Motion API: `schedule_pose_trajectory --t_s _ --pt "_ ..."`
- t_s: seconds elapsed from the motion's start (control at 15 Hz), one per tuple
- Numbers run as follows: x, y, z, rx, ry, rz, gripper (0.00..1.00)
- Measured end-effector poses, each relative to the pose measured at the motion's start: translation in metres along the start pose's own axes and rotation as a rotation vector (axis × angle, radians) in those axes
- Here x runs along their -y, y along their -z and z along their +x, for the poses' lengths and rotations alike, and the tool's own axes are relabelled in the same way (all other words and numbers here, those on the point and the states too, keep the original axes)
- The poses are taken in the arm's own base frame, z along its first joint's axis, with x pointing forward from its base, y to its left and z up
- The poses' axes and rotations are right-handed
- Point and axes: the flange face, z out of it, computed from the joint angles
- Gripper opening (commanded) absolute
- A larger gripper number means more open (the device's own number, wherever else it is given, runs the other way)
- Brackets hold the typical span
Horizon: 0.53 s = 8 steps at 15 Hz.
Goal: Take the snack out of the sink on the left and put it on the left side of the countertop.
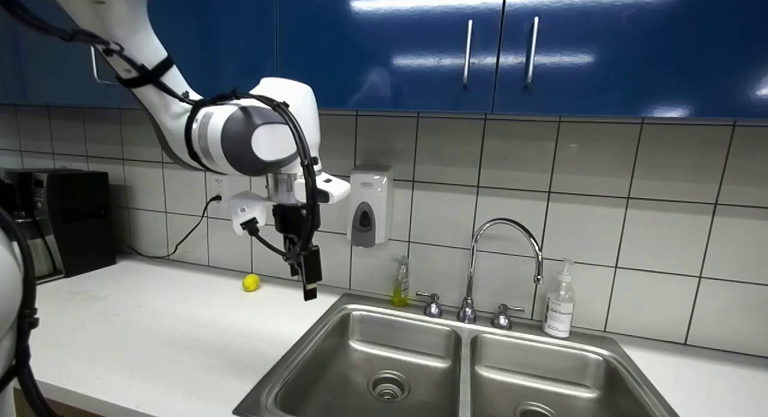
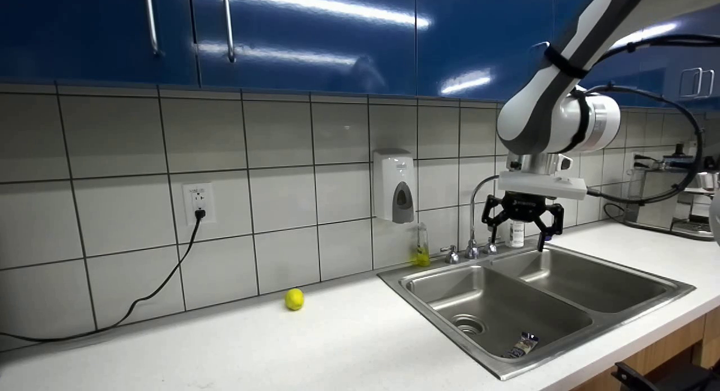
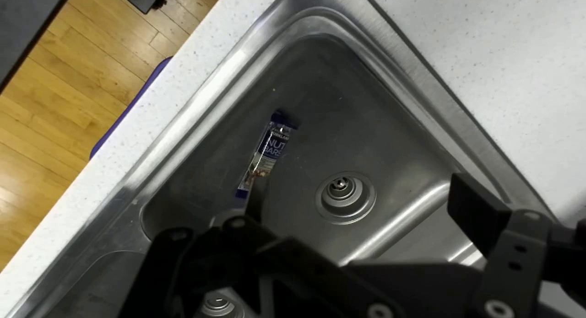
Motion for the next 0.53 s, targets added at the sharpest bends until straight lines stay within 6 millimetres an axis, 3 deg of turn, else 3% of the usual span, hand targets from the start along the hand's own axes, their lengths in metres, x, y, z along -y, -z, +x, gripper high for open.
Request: schedule_pose_trajectory --t_s 0.53 --pt "-0.041 -0.08 0.035 0.001 -0.078 -0.043 1.0"
